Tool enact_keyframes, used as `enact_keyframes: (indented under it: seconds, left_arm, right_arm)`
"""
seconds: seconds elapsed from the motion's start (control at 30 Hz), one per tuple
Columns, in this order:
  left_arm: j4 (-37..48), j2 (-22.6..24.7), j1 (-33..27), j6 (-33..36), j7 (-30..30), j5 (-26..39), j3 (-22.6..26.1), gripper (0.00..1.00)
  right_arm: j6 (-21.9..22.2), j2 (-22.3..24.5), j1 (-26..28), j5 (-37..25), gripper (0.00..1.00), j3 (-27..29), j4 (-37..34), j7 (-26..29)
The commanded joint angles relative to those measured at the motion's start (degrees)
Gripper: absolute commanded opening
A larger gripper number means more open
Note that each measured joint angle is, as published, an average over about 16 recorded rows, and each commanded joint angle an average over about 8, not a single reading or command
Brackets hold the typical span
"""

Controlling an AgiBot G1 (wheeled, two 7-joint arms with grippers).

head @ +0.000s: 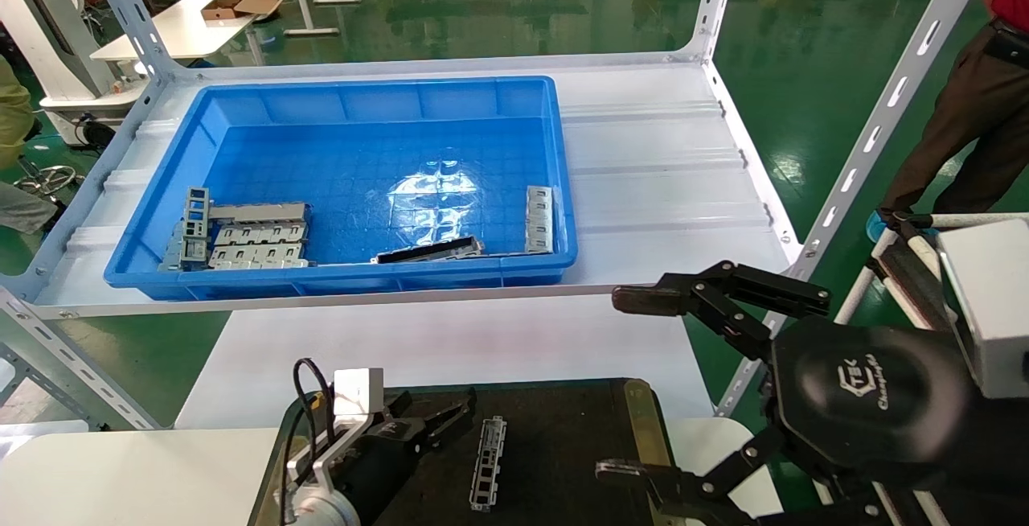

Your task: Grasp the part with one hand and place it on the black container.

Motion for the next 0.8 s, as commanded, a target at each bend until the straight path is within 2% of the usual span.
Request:
enact_keyframes:
  seconds: [0.03,0.37,0.63,0.8]
  left_arm:
    - [-0.2,-1.9,0.6,-3.3,2.0,-1.3,0.8,1.00]
    - [-0.2,-16.3,-1.3,-18.4,0.3,-6.7,11.9,1.00]
    - [0.2,-25.9,-4.8,-28.5,-4.0,-5.1,21.4,1.00]
    - [0.5,-29.6,-6.2,-33.6,-5.9,-3.2,25.2,1.00]
  right_arm:
    - [0.0,0.0,0.0,0.0,1.00,0.0,0.0,0.0]
    - [0.0,0.0,0.0,0.0,1.00,0.0,0.0,0.0]
    - [0.0,0.0,0.0,0.0,1.00,-0.1,0.0,0.0]
    - [0.0,0.0,0.0,0.1,1.00,-0.1,0.0,0.0]
